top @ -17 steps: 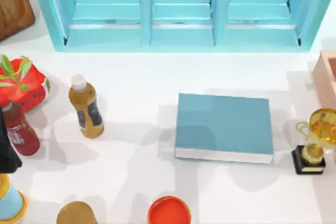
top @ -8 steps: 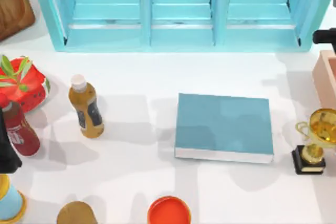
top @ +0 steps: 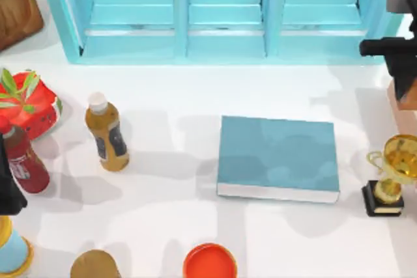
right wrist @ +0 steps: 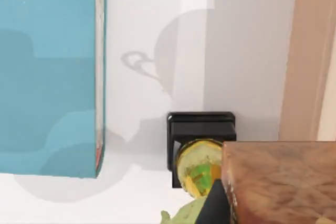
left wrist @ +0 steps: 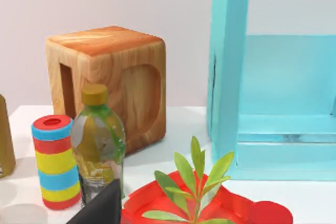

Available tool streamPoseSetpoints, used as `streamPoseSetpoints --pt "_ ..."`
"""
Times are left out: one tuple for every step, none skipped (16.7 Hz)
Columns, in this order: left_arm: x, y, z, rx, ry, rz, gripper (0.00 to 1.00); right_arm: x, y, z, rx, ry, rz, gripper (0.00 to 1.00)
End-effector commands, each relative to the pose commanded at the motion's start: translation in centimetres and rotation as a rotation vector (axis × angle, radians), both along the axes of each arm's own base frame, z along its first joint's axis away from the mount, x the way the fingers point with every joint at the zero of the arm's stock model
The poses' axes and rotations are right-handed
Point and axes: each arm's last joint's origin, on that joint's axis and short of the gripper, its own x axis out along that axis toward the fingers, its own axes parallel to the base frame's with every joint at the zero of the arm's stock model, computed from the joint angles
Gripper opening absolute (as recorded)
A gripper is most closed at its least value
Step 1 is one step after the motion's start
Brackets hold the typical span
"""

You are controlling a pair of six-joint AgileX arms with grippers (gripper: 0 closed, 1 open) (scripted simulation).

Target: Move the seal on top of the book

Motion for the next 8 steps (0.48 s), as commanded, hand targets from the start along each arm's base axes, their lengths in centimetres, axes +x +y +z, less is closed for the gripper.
streamPoseSetpoints --pt "0.0 0.0 0.0 0.0 0.0 0.0 1.0 0.4 1.6 -0.9 -0.004 0.008 0.003 0.0" --pt "0.0 0.0 0.0 0.0 0.0 0.0 1.0 0.7 3.2 -1.9 -0.009 0.017 0.004 0.0" --pt "0.0 0.0 0.0 0.0 0.0 0.0 1.0 0.7 4.7 -2.9 -0.014 0.03 0.0 0.0" --pt "0.0 0.0 0.0 0.0 0.0 0.0 1.0 0.6 6.3 -3.5 -0.018 0.036 -0.004 0.0" --pt "0.0 0.0 0.0 0.0 0.0 0.0 1.0 0.3 8.2 -4.1 -0.017 0.031 -0.006 0.0" --pt "0.0 0.0 0.0 0.0 0.0 0.0 1.0 0.0 10.2 -4.7 -0.013 0.022 -0.004 0.0" --pt "0.0 0.0 0.0 0.0 0.0 0.0 1.0 -0.3 12.0 -5.3 -0.008 0.012 -0.001 0.0" --pt "0.0 0.0 0.0 0.0 0.0 0.0 1.0 -0.5 13.5 -6.0 -0.003 0.005 0.0 0.0"
